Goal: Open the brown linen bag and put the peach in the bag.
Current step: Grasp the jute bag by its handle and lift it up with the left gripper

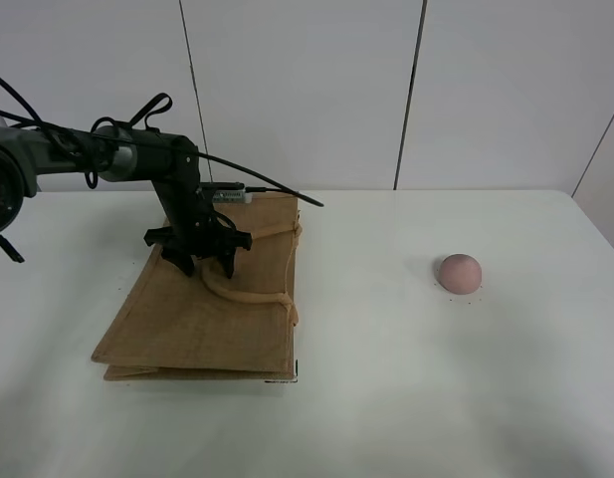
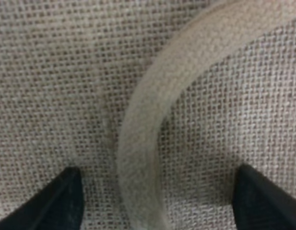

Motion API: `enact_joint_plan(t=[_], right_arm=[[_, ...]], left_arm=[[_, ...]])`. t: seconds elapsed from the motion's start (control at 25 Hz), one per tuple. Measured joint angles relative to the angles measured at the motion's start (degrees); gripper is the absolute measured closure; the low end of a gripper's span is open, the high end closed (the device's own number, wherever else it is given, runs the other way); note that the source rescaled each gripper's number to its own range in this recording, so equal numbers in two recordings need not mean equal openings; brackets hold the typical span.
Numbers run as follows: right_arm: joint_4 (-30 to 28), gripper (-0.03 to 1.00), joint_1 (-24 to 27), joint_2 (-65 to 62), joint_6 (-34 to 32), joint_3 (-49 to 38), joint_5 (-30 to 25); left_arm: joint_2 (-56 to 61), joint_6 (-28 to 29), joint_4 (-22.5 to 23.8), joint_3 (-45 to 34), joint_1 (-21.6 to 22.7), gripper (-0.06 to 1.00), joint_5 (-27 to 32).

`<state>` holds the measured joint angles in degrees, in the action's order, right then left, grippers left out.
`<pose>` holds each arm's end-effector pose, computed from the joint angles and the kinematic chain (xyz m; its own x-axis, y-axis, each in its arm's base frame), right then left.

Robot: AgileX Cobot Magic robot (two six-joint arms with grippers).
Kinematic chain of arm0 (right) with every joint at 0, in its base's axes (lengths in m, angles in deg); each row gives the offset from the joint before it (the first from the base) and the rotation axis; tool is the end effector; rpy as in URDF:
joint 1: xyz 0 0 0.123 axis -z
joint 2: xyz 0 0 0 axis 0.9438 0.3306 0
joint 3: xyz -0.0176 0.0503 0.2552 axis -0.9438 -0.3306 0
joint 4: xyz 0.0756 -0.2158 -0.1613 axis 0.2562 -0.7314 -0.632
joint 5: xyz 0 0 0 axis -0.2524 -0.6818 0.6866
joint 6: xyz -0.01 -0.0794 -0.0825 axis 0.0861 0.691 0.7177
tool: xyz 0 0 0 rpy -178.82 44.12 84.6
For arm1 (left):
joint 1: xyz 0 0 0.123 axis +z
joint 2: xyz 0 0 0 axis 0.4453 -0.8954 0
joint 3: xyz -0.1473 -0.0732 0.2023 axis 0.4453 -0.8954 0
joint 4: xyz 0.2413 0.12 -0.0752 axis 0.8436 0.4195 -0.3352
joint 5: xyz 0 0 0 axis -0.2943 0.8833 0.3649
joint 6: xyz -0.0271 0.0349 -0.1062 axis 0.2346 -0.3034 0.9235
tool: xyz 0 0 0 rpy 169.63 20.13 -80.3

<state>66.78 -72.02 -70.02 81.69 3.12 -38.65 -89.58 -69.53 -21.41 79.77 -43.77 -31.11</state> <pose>0.0663 0.0091 0.2834 -0.4237 -0.0136 -0.9057 -0.0843 0.9961 0.0245 0.4632 -0.1424 0.0581 -0.9593 0.0951 -0.2660 0.1086 0.9934 -0.0362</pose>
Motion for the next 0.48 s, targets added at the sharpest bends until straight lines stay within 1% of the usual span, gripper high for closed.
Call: enact_joint_plan(t=[0.16, 0.24, 0.28, 0.32, 0.4, 0.44, 0.48], right_arm=[[0.00, -0.03, 0.00, 0.00, 0.00, 0.00, 0.00], [0.00, -0.03, 0.00, 0.00, 0.00, 0.00, 0.00], [0.00, -0.03, 0.00, 0.00, 0.00, 0.00, 0.00], [0.00, -0.03, 0.00, 0.00, 0.00, 0.00, 0.00], [0.00, -0.03, 0.00, 0.00, 0.00, 0.00, 0.00], [0.00, -0.03, 0.00, 0.00, 0.00, 0.00, 0.00], [0.00, -0.03, 0.00, 0.00, 0.00, 0.00, 0.00]], left_arm=[[0.00, 0.00, 0.11, 0.00, 0.00, 0.10, -0.02], [-0.05, 0.00, 0.28, 0.00, 0.00, 0.18, -0.09], [-0.05, 0.00, 0.28, 0.00, 0.00, 0.26, -0.16], [-0.05, 0.00, 0.28, 0.00, 0.00, 0.37, -0.16], [-0.05, 0.00, 0.58, 0.00, 0.00, 0.64, -0.20], [-0.05, 0.00, 0.58, 0.00, 0.00, 0.81, -0.22], [-0.05, 0.00, 0.58, 0.00, 0.00, 0.93, -0.27]])
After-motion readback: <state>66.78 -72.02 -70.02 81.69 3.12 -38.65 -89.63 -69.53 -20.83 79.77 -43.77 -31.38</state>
